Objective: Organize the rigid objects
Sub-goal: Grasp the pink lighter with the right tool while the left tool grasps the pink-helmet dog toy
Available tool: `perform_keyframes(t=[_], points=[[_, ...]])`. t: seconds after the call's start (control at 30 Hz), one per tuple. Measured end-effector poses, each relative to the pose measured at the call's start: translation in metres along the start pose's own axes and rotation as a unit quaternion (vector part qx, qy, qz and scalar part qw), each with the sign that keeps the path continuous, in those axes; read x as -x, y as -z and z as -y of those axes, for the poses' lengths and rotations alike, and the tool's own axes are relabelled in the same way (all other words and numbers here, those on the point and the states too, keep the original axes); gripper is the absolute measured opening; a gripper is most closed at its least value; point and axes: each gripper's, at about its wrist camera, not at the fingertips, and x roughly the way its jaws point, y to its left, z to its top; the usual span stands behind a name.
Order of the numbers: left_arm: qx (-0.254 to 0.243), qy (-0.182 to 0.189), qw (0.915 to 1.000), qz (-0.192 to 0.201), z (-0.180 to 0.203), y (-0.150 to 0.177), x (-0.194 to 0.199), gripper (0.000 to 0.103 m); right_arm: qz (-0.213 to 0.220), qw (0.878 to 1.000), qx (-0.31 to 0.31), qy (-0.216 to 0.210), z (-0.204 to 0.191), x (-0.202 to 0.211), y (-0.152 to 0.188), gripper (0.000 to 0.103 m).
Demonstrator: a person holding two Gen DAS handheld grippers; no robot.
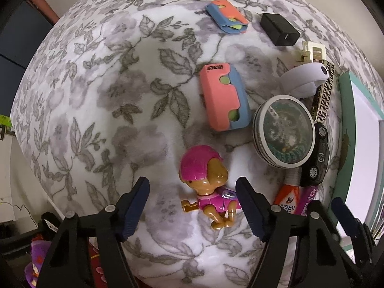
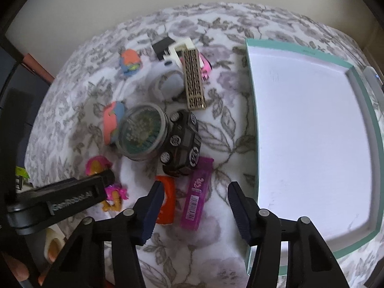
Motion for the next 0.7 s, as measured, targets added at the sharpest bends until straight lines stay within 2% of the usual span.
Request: perform_keyframes(t=[0.2, 0.33, 0.47, 0.7], points=[[-0.006, 0.007, 0.9999, -0.006, 0.004, 0.002, -0.004, 0.075, -0.008, 1.0, 0.016, 0.021, -0.007, -0.012, 0.003, 0.048], [-0.007, -0.003, 0.9995, -0.029, 0.006, 0.003, -0.019, 0.075, -0.02, 0.999, 0.008, 0.026, -0.001, -0.02, 0.004, 0.048], [0.0, 0.003, 0.999, -0.045, 0.005, 0.005, -0.032, 0.074, -0.025, 0.999, 0.01, 0.033, 0.0, -0.026, 0.006, 0.045], [-0.007, -0.003, 0.9995, -0.031, 0.01, 0.0, -0.035, 0.075, -0.014, 0.994, 0.065, 0.081, -0.023, -0.034, 0.012, 0.044]])
